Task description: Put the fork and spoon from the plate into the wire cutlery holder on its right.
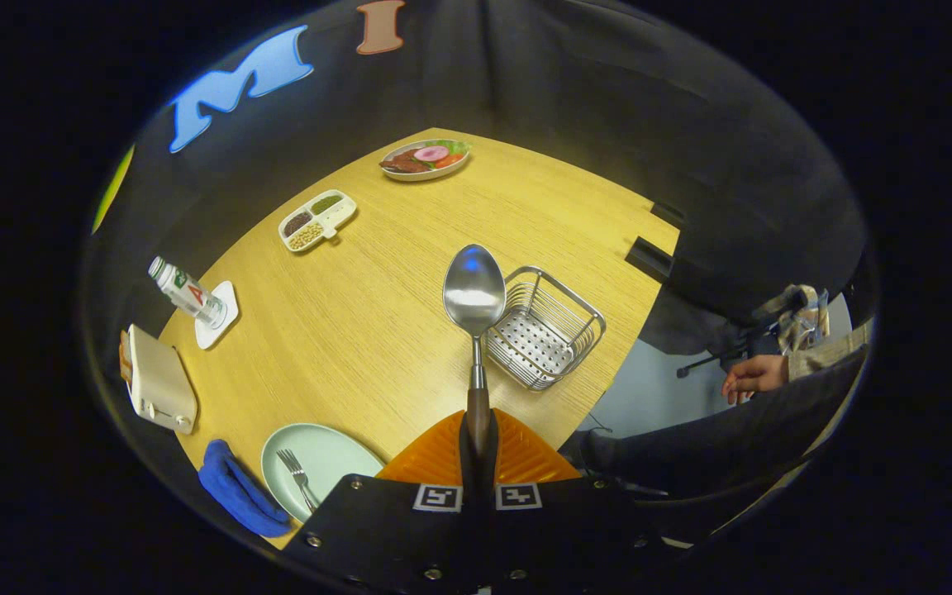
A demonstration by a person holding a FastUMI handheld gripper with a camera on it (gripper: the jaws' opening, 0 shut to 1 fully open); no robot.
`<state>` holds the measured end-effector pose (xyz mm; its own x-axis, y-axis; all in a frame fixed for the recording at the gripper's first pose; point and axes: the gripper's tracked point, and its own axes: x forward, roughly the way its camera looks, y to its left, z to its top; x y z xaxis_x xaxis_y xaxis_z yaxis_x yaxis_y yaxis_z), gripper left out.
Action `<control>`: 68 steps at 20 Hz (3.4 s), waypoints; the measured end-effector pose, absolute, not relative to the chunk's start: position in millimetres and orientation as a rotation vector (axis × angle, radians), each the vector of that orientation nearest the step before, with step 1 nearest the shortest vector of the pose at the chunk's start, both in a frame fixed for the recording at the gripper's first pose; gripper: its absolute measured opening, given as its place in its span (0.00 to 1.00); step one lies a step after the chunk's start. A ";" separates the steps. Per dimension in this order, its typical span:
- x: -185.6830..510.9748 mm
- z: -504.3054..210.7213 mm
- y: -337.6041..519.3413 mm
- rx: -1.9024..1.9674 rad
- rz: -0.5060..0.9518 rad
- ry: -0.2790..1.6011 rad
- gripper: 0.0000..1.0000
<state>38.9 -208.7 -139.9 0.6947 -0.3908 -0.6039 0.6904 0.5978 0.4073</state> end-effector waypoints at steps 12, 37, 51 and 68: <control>35.9 -160.9 -217.4 0.921 -0.638 0.771 0.01; 33.0 -113.3 -246.0 0.772 -0.606 0.687 0.31; 37.7 3.8 -189.8 0.289 -0.512 0.212 0.31; 37.6 75.8 -43.0 -0.012 -0.247 -0.133 0.31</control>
